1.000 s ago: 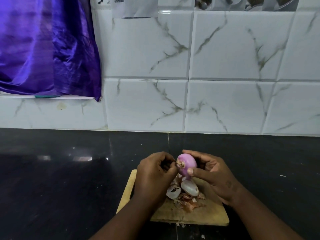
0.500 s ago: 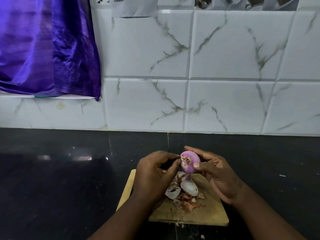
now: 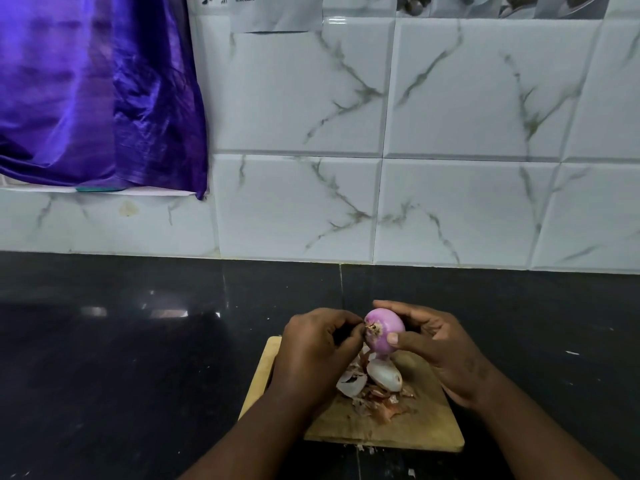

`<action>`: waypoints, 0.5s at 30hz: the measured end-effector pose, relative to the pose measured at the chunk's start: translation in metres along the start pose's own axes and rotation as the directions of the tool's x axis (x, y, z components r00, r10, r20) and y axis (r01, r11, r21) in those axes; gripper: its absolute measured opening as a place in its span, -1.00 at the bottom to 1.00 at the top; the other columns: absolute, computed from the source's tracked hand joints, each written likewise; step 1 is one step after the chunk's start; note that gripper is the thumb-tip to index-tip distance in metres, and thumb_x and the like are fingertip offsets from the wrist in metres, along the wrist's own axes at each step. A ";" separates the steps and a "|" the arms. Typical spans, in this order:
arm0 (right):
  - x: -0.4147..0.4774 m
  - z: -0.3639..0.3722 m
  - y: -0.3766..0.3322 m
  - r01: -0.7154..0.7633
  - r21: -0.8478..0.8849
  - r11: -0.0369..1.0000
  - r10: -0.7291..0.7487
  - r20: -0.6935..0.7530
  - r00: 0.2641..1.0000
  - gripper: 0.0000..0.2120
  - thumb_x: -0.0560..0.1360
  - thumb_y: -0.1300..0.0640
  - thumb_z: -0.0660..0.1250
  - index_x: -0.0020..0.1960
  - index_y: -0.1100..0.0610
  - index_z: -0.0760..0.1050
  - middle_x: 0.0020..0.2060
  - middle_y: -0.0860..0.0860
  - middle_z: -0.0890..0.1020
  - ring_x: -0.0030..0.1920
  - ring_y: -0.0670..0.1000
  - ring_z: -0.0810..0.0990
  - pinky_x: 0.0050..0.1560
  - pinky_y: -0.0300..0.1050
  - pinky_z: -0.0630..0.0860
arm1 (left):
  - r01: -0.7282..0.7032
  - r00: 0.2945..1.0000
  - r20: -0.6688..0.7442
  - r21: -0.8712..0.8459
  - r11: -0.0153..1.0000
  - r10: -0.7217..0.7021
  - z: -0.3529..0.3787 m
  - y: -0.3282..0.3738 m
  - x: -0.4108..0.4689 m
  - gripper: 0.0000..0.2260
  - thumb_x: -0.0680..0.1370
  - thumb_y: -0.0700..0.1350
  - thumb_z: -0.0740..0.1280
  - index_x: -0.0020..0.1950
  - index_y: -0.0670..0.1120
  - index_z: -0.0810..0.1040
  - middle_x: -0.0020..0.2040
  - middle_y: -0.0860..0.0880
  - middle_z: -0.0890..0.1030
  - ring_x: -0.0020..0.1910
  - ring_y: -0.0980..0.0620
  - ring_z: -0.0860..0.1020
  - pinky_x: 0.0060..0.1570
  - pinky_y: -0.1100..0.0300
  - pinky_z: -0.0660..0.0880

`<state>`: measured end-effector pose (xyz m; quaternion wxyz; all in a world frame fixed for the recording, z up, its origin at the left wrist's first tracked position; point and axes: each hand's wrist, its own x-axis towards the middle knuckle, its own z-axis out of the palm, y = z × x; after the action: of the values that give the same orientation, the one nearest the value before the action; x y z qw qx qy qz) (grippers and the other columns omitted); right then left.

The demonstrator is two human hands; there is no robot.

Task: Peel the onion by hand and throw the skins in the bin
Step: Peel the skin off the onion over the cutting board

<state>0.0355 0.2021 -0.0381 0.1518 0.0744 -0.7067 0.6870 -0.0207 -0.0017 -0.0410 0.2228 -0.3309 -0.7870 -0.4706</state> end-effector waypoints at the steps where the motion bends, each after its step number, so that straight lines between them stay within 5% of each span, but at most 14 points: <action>1: 0.000 0.001 0.000 0.000 0.000 1.000 0.000 0.004 1.000 -0.55 0.35 0.17 0.54 0.24 0.06 0.70 0.18 0.12 0.74 0.19 0.18 0.72 0.21 0.19 0.65 | -0.001 1.000 -0.009 0.002 1.000 0.001 0.001 0.000 0.000 -0.87 0.55 -0.15 0.52 0.03 0.05 0.79 -0.13 0.13 0.77 -0.16 0.21 0.69 -0.13 0.09 0.68; 6: 0.000 0.003 0.002 -0.002 0.038 0.999 0.002 0.011 1.000 -0.60 0.40 0.22 0.49 0.23 0.04 0.70 0.19 0.14 0.73 0.19 0.20 0.71 0.17 0.14 0.66 | 0.032 0.999 -0.033 -0.015 0.999 -0.033 0.004 0.001 0.000 -0.88 0.53 -0.18 0.51 -0.04 0.03 0.77 -0.18 0.12 0.73 -0.20 0.16 0.67 -0.18 0.10 0.67; 11: 0.002 0.004 0.000 -0.014 0.110 0.994 0.014 -0.001 1.000 -0.57 0.39 0.22 0.47 0.27 0.13 0.67 0.19 0.17 0.73 0.20 0.21 0.71 0.14 0.01 0.67 | 0.198 0.979 0.027 -0.352 0.915 -0.202 0.004 0.001 -0.001 -0.86 0.60 -0.23 0.46 -0.03 -0.02 0.77 -0.17 0.04 0.77 -0.16 0.08 0.74 -0.12 0.06 0.72; 15: 0.002 0.002 -0.001 -0.016 0.106 0.994 0.016 0.002 1.000 -0.58 0.41 0.22 0.48 0.26 0.10 0.68 0.19 0.18 0.72 0.21 0.24 0.70 0.20 0.16 0.64 | 0.153 0.988 0.032 -0.325 0.933 -0.151 0.003 0.002 -0.002 -0.91 0.58 -0.18 0.50 0.02 -0.02 0.78 -0.13 0.08 0.78 -0.12 0.12 0.75 -0.09 0.11 0.72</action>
<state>0.0337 0.2003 -0.0368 0.1415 0.0771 -0.6699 0.7248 -0.0180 0.0012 -0.0427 0.1251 -0.3030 -0.7220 -0.6093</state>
